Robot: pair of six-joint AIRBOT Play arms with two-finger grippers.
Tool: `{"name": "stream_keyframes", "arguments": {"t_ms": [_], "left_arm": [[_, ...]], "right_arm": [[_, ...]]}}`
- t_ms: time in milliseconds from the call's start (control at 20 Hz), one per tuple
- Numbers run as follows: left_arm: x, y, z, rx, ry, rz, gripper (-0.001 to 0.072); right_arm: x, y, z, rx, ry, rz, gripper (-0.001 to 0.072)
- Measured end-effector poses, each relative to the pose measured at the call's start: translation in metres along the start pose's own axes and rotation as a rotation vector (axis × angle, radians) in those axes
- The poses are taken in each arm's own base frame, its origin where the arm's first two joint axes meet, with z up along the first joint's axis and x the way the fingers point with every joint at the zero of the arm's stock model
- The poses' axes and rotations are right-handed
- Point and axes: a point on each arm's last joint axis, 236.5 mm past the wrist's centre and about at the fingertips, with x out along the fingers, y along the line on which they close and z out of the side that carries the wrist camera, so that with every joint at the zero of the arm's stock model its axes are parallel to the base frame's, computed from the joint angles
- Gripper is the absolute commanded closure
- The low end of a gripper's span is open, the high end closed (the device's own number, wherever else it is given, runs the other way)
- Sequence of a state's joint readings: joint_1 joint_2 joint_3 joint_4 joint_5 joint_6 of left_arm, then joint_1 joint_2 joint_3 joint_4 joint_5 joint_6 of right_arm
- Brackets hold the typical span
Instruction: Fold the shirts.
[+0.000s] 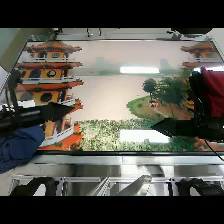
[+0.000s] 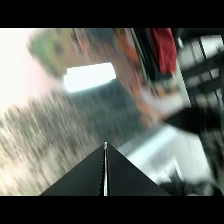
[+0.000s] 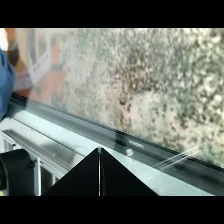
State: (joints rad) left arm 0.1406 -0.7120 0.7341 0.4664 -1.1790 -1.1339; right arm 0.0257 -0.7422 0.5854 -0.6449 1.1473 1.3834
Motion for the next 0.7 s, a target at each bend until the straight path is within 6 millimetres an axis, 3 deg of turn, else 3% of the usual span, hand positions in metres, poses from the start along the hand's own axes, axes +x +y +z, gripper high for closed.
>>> {"name": "stream_keyframes", "arguments": {"t_ms": [50, 100, 250, 350, 500, 700], "left_arm": [[-0.008, 0.008, 0.019, 0.02, -0.042, 0.045, 0.0066], [-0.018, 0.021, 0.038, 0.037, -0.078, 0.103, -0.0007], [-0.071, 0.083, 0.094, 0.092, -0.158, 0.379, -0.0007], [-0.12, 0.142, 0.112, 0.051, -0.173, 0.579, -0.0007], [-0.194, 0.231, 0.107, -0.119, -0.192, 0.803, -0.0006], [-0.26, 0.327, 0.073, -0.349, -0.221, 0.943, -0.0006]], "right_arm": [[0.001, 0.001, 0.002, 0.006, -0.005, 0.007, 0.0305], [0.001, 0.002, 0.004, 0.002, -0.013, 0.011, 0.0123], [0.003, 0.0, 0.014, -0.033, -0.045, 0.013, 0.01], [0.005, -0.002, 0.019, -0.061, -0.063, 0.007, 0.0101], [0.007, -0.006, 0.025, -0.095, -0.08, -0.001, 0.01], [0.009, -0.01, 0.033, -0.111, -0.104, -0.012, 0.0107]]}}
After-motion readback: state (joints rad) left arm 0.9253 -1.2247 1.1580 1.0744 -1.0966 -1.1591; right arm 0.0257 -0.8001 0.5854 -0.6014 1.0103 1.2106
